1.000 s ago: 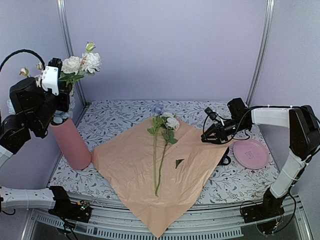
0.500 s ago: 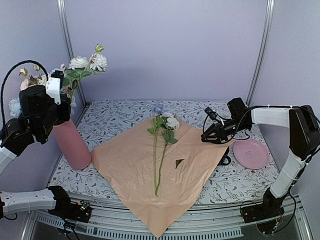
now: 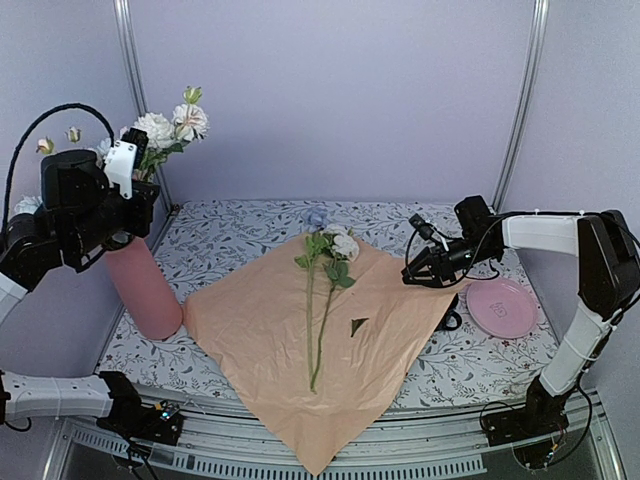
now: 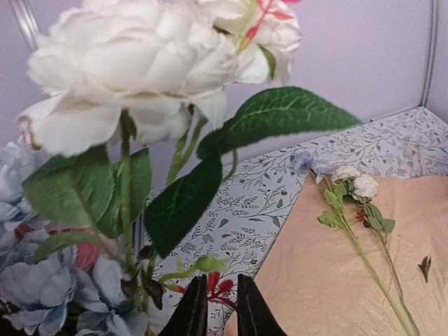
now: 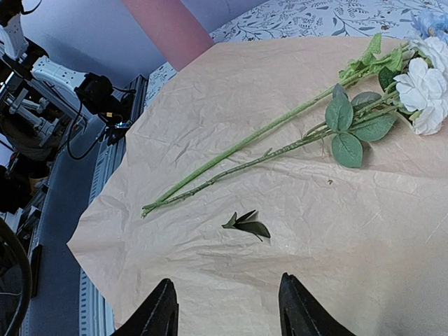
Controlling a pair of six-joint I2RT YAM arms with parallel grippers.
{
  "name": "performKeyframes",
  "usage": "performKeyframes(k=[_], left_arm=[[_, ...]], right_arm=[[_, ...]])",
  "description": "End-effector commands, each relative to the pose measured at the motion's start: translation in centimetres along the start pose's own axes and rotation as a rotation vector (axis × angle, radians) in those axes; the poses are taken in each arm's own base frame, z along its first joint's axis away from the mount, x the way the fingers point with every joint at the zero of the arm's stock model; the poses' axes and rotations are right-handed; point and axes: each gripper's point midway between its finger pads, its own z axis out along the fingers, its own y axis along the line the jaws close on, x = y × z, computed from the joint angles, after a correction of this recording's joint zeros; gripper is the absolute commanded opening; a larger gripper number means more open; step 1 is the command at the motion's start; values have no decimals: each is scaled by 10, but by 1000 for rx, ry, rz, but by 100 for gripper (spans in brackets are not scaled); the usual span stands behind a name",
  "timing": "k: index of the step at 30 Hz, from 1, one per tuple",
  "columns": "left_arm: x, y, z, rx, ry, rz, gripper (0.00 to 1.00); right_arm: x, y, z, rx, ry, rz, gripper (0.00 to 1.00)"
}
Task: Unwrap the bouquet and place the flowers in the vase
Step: Place the fake flower on the flattened wrapping paper.
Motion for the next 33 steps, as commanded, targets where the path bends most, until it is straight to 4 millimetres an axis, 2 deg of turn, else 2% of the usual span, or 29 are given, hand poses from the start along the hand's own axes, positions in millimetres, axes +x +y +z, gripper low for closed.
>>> performKeyframes(k=[1, 7, 13, 15, 20, 28, 33], left_arm=[[7, -51, 3, 208, 41, 103, 20], [13, -104, 12, 359, 31, 177, 21], [19, -142, 23, 426, -5, 199, 25], [27, -156, 28, 448, -10, 199, 27], [37, -192, 42, 496, -2, 170, 27], [60, -255, 63, 591, 45, 49, 27], [82, -286, 76, 608, 96, -53, 27]], right_arm=[[-4, -1, 1, -15, -4, -7, 52], [-3, -3, 2, -6, 1, -4, 53], [-2, -6, 2, 3, 5, 0, 53], [-2, -7, 2, 12, 8, -1, 53], [-10, -9, -3, 58, 5, -8, 55], [-44, -1, -22, 142, -32, -32, 55], [-79, 1, -38, 215, -65, -106, 55]])
